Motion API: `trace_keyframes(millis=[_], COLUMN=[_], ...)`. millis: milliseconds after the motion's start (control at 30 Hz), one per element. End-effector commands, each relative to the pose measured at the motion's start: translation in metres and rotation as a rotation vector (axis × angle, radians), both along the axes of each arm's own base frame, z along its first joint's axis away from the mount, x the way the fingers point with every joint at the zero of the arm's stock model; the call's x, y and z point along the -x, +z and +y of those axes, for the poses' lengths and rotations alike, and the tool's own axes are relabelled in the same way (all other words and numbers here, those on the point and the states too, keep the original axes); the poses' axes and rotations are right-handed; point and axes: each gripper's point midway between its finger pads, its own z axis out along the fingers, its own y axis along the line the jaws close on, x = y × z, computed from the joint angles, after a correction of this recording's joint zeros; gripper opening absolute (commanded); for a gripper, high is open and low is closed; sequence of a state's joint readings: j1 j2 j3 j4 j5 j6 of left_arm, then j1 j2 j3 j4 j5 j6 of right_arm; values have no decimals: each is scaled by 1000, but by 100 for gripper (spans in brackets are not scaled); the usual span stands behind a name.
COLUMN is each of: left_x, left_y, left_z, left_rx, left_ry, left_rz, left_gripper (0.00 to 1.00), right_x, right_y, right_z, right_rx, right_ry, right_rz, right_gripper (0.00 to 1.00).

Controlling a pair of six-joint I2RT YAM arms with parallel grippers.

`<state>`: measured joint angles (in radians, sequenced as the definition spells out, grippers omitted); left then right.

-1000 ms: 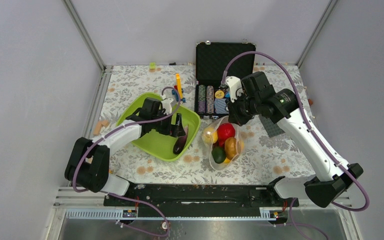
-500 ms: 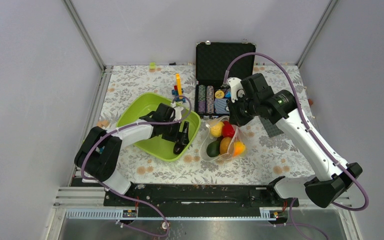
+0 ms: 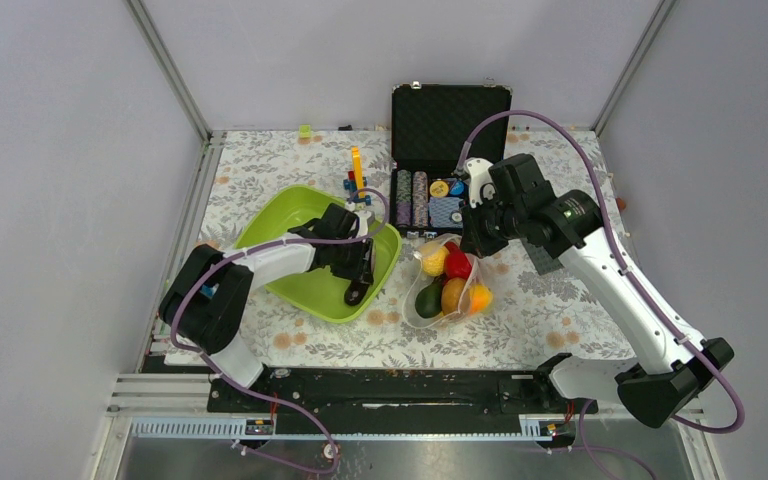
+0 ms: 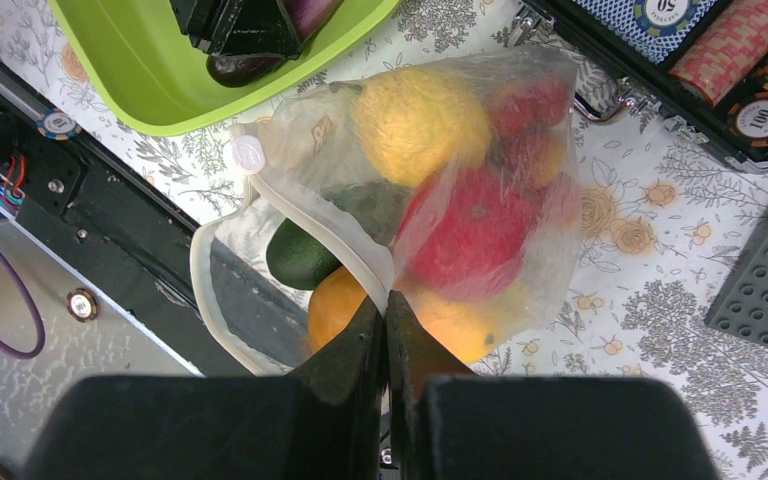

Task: Place the food in the zip-top bag and seal the zipper
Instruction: Pick up the fake vegetable from the bin, then place the fake vegetable in the zipper food storage bag.

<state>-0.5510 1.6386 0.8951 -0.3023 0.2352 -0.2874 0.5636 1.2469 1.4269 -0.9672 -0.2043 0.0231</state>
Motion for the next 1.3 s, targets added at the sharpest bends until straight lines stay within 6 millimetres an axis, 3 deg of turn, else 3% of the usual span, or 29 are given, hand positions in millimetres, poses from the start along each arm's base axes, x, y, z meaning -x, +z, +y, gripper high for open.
trace_keyframes(millis=[0,100,133,300,533,733,933,1100,1267], left_x=[15,7,3,-4,-3,19,56,74,91], left_y=[-11,5,11,47,121,191,244,274,288], left_z=[19,20,20,5,6,-9,-22,-26,-52], left_rx=[-97,-96,-92,39,181,429,677,761,811], left_ry=[29,55,71,116,152,79,-58,-138,-248], left_rz=[57,11,-6,-80,-250,-375,-484,-570,-585], left_gripper=[20,11,1,0,0,0,0,0,0], right_x=[-3,-5,-6,-1,19,21,16,16,15], right_y=[10,8,9,19,34,32,7,-9,-13], right_z=[5,8,10,24,47,55,51,41,30], right_rx=[-70,-84,-95,-186,-349,-410,-403,-372,-359], right_ry=[-33,-57,-66,-84,-84,-134,-227,-274,-302], right_rz=[-23,-10,-1,55,195,261,297,299,267], right_gripper=[2,2,2,2,1,0,0,0,0])
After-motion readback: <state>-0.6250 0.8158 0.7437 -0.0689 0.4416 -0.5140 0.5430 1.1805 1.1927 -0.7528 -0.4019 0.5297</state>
